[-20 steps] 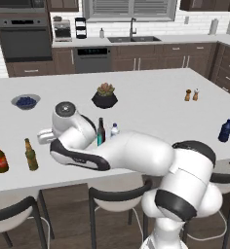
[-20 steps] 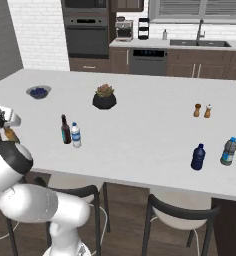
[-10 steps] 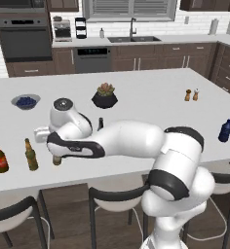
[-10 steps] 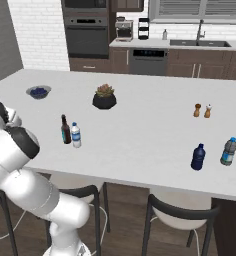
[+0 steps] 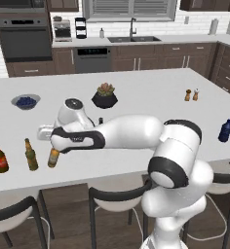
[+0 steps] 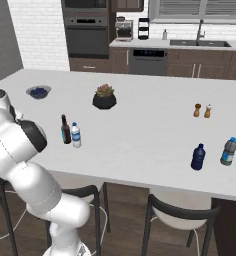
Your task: Move the plastic bottles in the middle to the plastics group, and the glass bottles in the middle to the glass group.
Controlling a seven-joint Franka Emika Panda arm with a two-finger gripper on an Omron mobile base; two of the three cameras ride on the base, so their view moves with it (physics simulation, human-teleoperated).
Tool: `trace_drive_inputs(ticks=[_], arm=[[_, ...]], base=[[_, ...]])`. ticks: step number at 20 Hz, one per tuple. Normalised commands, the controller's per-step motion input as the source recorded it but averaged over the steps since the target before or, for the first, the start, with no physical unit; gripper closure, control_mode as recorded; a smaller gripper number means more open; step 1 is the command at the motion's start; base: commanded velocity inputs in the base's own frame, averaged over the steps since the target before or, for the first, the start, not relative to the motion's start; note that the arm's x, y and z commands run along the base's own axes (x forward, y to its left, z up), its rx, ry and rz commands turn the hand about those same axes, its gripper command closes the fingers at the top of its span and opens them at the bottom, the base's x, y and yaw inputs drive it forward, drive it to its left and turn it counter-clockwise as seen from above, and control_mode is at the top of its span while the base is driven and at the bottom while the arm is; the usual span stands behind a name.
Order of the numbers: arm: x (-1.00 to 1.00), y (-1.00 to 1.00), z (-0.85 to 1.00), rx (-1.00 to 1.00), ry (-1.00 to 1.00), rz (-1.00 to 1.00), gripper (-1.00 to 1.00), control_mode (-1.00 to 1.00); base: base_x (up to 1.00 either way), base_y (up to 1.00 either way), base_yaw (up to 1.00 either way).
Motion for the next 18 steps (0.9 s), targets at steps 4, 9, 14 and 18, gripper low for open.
trace_drive_inputs(ticks=[4, 9, 14, 18], arm=[[0.12, 0.02, -0.13, 0.02, -0.01, 0.0, 1.0, -1.0], [0.23, 0.09, -0.1, 0.0, 0.0, 0.0, 1.0, -1.0], [0.19, 0.13, -0.16, 0.0, 0.0, 0.0, 1.0, -1.0], [0.16, 0.24, -0.2, 0.0, 0.0, 0.0, 1.0, -1.0]], base=[[0.0, 0.0, 0.0], [0.0, 0.0, 0.0], [0.0, 0.0, 0.0], [0.0, 0.0, 0.0]])
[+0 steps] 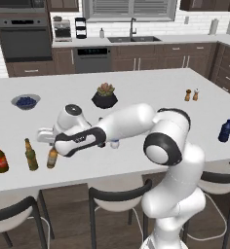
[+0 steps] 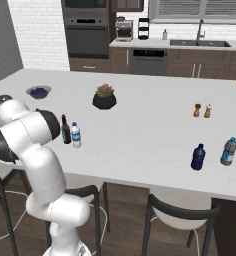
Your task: Move the plastic bottles in the middle to the plastics group, and the glass bottles in the middle to the glass group.
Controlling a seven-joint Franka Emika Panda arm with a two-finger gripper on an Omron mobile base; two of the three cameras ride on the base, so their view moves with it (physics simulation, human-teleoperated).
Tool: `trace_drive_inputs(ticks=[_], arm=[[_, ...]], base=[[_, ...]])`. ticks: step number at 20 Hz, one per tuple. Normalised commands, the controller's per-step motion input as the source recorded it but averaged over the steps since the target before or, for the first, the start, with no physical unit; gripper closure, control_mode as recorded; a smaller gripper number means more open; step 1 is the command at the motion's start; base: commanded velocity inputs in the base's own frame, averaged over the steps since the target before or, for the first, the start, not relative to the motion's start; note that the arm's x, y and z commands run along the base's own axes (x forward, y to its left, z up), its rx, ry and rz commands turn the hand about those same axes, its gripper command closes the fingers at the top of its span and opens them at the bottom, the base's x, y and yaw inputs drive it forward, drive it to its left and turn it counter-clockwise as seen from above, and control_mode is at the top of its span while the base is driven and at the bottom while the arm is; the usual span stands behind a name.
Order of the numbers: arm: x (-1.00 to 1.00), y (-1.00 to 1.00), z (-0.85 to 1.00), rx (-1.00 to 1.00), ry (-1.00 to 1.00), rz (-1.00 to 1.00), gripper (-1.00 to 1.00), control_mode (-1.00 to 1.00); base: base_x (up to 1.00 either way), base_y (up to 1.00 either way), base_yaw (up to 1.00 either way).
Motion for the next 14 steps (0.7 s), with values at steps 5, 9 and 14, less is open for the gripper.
trace_drive_inputs(ticks=[5, 9, 14], arm=[[0.15, 0.26, -0.23, 0.0, 0.0, 0.0, 1.0, -1.0], [0.08, 0.08, -0.31, -0.02, 0.0, -0.01, 1.0, -1.0], [0.06, 0.0, -0.43, -0.06, 0.03, -0.03, -1.0, -1.0]], base=[[0.0, 0.0, 0.0], [0.0, 0.0, 0.0], [0.0, 0.0, 0.0]])
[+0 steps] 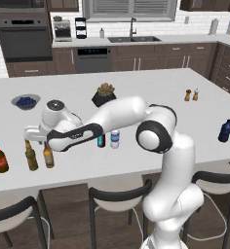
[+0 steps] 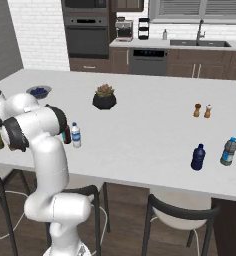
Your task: Move the plastic bottles in the middle to the plastics group, and the glass bottles in the middle to the glass group.
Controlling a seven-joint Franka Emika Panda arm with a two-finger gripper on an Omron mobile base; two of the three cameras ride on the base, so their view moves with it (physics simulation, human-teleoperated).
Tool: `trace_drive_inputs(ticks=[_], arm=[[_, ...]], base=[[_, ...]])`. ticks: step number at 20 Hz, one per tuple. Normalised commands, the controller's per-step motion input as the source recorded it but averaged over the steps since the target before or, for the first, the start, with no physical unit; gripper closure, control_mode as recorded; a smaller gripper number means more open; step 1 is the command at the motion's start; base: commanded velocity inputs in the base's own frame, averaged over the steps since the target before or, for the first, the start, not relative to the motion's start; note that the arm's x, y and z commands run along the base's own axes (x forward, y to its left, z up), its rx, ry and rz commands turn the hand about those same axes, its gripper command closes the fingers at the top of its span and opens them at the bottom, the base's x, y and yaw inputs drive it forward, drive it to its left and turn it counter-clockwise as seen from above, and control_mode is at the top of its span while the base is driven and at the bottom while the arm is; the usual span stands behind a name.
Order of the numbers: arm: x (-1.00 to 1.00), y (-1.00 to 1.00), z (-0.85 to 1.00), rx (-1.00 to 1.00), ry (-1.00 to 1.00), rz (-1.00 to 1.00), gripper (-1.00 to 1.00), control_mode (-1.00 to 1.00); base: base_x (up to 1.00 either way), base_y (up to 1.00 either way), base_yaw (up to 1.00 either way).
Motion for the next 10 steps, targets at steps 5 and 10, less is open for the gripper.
trace_drive_inputs(ticks=[5, 10], arm=[[0.02, -0.15, -0.26, -0.05, 0.03, 0.0, -1.0, -1.0], [0.0, -0.22, -0.1, 0.0, 0.0, 0.0, -1.0, -1.0]], base=[[0.0, 0.0, 0.0], [0.0, 0.0, 0.0]])
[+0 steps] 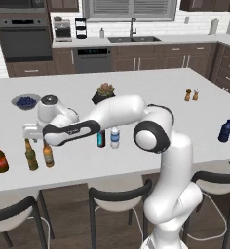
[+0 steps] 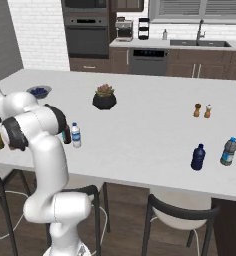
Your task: Move the plastic bottles in the middle to the plastics group, and the glass bottles in the middle to the glass group.
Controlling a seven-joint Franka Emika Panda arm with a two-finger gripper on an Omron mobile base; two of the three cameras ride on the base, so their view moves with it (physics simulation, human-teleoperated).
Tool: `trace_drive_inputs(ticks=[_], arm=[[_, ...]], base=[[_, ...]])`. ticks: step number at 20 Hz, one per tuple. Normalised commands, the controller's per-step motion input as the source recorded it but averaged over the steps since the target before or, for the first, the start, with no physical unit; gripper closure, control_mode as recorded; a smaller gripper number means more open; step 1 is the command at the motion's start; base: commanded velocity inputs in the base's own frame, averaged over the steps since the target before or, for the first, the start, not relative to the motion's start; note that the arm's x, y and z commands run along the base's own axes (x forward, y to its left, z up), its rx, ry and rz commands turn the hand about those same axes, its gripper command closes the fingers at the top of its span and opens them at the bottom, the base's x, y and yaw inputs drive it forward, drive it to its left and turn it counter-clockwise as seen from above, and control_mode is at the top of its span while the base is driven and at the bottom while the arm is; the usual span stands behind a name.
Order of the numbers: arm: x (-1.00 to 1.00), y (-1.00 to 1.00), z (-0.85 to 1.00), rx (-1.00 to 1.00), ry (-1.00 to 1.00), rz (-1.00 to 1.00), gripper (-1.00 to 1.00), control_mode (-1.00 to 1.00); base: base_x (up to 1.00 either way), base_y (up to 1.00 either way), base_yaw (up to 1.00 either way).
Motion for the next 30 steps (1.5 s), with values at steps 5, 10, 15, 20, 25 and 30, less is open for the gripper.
trace_drive_inputs(ticks=[5, 10, 15, 20, 25, 30], arm=[[-0.01, -0.17, 0.09, 0.01, -0.01, 0.0, -1.0, -1.0], [0.0, -0.15, 0.37, 0.05, -0.03, 0.0, -1.0, -1.0], [0.0, -0.44, 0.33, 0.01, -0.01, 0.0, -1.0, -1.0], [-0.2, -0.85, 0.16, -0.01, 0.0, 0.0, -1.0, -1.0], [-0.38, -0.89, 0.12, -0.04, -0.04, 0.04, -1.0, -1.0], [-0.33, -0.91, 0.14, -0.07, -0.06, 0.1, -1.0, -1.0]], base=[[0.0, 0.0, 0.0], [0.0, 0.0, 0.0], [0.0, 0.0, 0.0], [0.0, 0.0, 0.0], [0.0, 0.0, 0.0], [0.0, 0.0, 0.0]])
